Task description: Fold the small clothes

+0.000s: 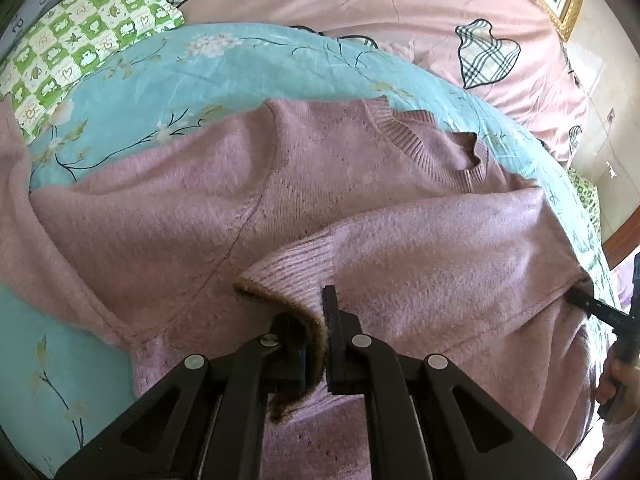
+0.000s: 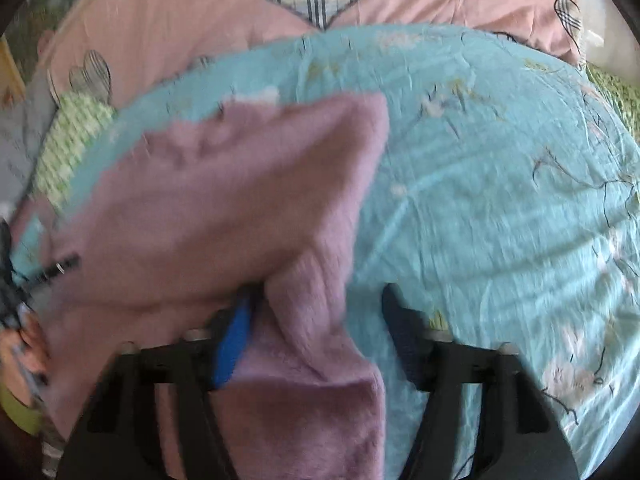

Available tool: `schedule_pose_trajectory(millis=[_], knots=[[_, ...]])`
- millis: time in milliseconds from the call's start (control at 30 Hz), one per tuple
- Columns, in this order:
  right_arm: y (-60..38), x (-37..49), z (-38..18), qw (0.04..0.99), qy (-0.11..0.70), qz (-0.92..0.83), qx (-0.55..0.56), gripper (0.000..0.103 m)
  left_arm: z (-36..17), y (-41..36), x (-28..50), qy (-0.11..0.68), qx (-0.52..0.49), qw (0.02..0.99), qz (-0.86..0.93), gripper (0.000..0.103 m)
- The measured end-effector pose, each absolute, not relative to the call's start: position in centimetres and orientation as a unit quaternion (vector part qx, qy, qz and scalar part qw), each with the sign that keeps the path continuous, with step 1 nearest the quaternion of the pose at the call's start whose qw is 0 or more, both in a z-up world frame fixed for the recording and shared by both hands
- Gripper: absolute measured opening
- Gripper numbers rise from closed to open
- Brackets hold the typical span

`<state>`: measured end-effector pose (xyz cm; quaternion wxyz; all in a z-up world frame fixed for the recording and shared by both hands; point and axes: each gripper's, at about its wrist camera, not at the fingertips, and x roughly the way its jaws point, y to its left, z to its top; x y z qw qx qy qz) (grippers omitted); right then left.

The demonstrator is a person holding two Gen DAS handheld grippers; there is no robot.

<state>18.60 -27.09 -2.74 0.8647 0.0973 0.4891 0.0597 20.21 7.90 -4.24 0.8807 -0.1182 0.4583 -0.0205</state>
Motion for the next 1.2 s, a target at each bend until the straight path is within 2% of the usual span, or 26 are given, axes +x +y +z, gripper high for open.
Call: schedule_pose_trajectory(millis=[133,233,267,333,400,467,633,833,1033,1133,1200], knots=[[-28.0,16.4,-1.8,0.870,0.484,0.038,0.091,0.010,-4.5,7.7,19.8,0.469,-0.109,0.876,-0.022,0.006],[-28.0,15.6,-1.8,0.863,0.496,0.034,0.084,0.009,-4.6,7.7,19.2,0.472,-0.104,0.875,-0.021,0.012],[-27.6,15.5,-1.6,0.863,0.498,0.035,0.073,0.011,-4.6,7.8,19.0,0.474,-0.105,0.874,-0.023,0.018],[-27.2,15.3,-0.5,0.870,0.487,0.030,0.069,0.026,-4.4,8.3,18.1,0.473,-0.108,0.874,-0.024,0.030],[-27.5,15.5,0.8,0.881,0.466,0.026,0.082,0.066,-4.2,9.0,17.3,0.476,-0.113,0.872,-0.022,0.044],[-28.0,15.9,2.2,0.894,0.434,0.038,0.107,0.079,-3.9,9.8,16.5,0.474,-0.117,0.872,-0.020,0.044],[-26.9,21.4,4.3,0.901,0.417,0.054,0.112,0.079,-1.4,10.9,16.9,0.458,-0.099,0.883,-0.029,0.044],[-21.9,29.4,4.6,0.893,0.433,0.119,0.028,0.079,1.9,9.9,24.6,0.439,-0.021,0.896,-0.060,0.061],[-19.3,35.3,2.5,0.870,0.461,0.162,-0.068,0.079,-0.1,9.2,34.6,0.490,0.040,0.862,-0.123,0.065],[-19.4,37.6,0.5,0.851,0.488,0.177,-0.080,0.079,-2.2,8.9,38.1,0.518,0.060,0.846,-0.115,0.066],[-19.2,38.6,-1.7,0.823,0.526,0.196,-0.084,0.078,-3.8,8.4,39.3,0.530,0.084,0.837,-0.108,0.073]])
